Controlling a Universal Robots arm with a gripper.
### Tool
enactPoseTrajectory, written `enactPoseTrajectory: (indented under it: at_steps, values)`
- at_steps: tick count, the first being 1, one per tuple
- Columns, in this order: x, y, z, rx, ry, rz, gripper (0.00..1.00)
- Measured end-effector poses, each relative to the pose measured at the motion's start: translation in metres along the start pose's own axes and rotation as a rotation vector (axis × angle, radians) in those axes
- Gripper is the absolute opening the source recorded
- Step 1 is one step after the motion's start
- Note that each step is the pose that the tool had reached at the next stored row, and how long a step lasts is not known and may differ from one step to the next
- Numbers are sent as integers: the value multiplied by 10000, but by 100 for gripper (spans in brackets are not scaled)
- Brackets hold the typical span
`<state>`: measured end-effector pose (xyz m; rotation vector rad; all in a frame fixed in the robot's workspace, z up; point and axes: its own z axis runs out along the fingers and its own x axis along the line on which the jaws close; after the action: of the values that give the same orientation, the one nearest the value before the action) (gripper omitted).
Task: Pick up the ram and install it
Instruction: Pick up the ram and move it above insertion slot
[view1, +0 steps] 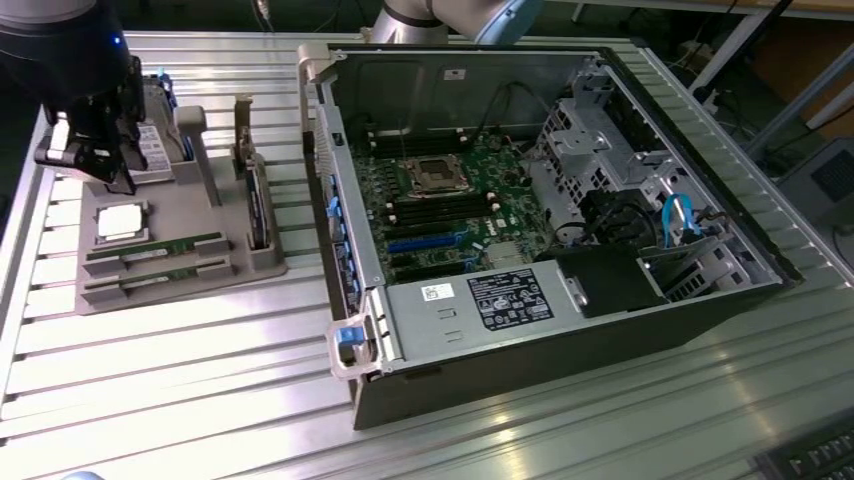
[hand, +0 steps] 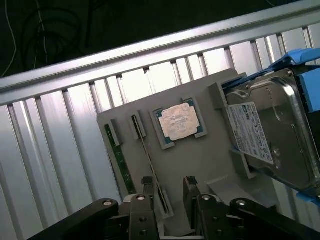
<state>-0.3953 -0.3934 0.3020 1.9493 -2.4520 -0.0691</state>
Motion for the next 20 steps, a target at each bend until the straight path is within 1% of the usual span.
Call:
enactPoseTrajectory:
  at_steps: [3,4,8,13,16,18,20]
  values:
    - [0,0,7,35,14,-623,37]
    - [0,-1,11,74,18,-1004,37]
    - [0,-1,15,162,25,-1618,37]
    - [7,3,17,165,25,-1676,37]
    - [49,-1,25,166,25,-1702,37]
    - [113,-13,36,167,27,-1775,37]
    - [153,-23,46,162,33,-1979,37]
